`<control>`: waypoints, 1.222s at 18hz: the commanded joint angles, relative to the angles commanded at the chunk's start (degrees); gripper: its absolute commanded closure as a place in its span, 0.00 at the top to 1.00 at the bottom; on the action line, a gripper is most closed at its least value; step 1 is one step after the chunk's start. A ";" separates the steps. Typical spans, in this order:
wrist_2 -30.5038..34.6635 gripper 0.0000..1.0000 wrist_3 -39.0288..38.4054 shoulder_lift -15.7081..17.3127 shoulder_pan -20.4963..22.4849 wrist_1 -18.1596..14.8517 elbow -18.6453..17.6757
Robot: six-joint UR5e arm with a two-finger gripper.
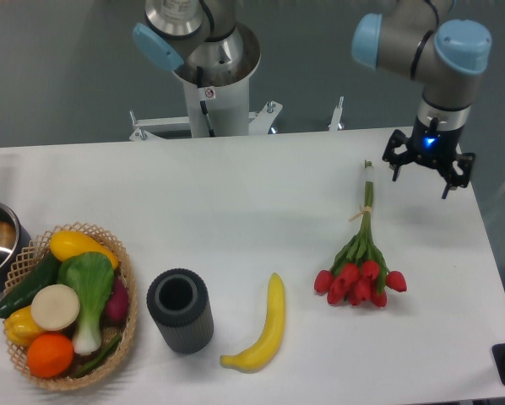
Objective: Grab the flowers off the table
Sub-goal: 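Move the open gripper down over the tulip stems, then close the gripper around the tulip stems above the string tie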
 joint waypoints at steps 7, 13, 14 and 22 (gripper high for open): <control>-3.07 1.00 -5.46 -1.40 -0.62 0.09 -3.70; -3.96 1.00 -7.66 -4.83 -1.31 0.26 -3.61; -3.96 1.00 -7.66 -5.53 -1.58 0.26 -3.26; -3.70 1.00 -7.57 -8.61 -4.22 0.70 -0.36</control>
